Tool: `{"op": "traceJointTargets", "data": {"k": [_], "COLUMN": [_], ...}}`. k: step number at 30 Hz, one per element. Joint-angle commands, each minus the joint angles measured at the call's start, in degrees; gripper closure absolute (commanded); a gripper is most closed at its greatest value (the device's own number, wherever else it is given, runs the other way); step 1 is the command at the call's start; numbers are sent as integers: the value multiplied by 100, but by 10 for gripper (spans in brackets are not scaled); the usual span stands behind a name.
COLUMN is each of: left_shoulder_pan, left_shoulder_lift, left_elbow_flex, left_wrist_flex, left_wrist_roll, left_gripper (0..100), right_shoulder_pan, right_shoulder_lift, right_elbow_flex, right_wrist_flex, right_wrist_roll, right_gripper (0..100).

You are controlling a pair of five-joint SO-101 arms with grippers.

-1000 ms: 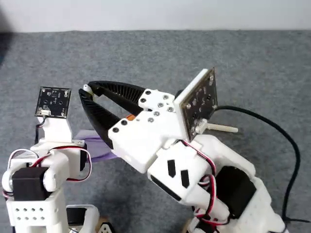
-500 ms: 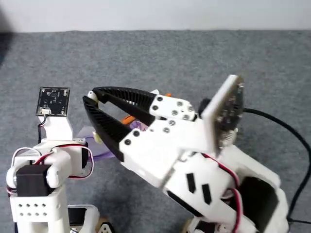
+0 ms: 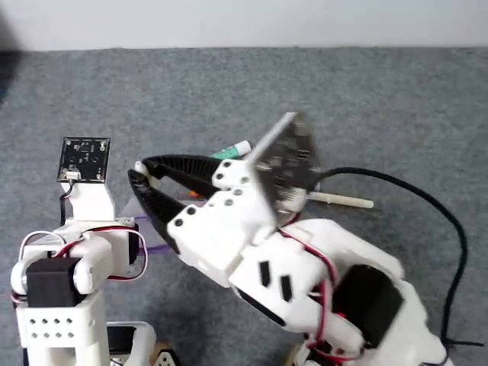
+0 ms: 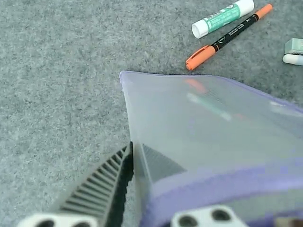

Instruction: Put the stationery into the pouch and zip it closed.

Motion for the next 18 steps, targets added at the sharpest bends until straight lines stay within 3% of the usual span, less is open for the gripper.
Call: {"op": "traceJointTargets", "data": {"k": [1,5,18], "left_shoulder_pan": [44,44,44], "left_shoulder_lift": [105,105,105], "left_elbow_flex": [-189,-286,-286], "left_wrist_flex": [-105,-70,9], "left_wrist_roll": [62,70,70], "left_gripper": [984,984,984], "right_shoulder_pan": [48,347,347], "right_shoulder_lift": [-13,-13,-418], "right_elbow_flex": [185,536,897], "right_wrist_flex": [-171,-716,-497], "right_wrist_roll": [62,88,62], "right_gripper": [991,991,991]}}
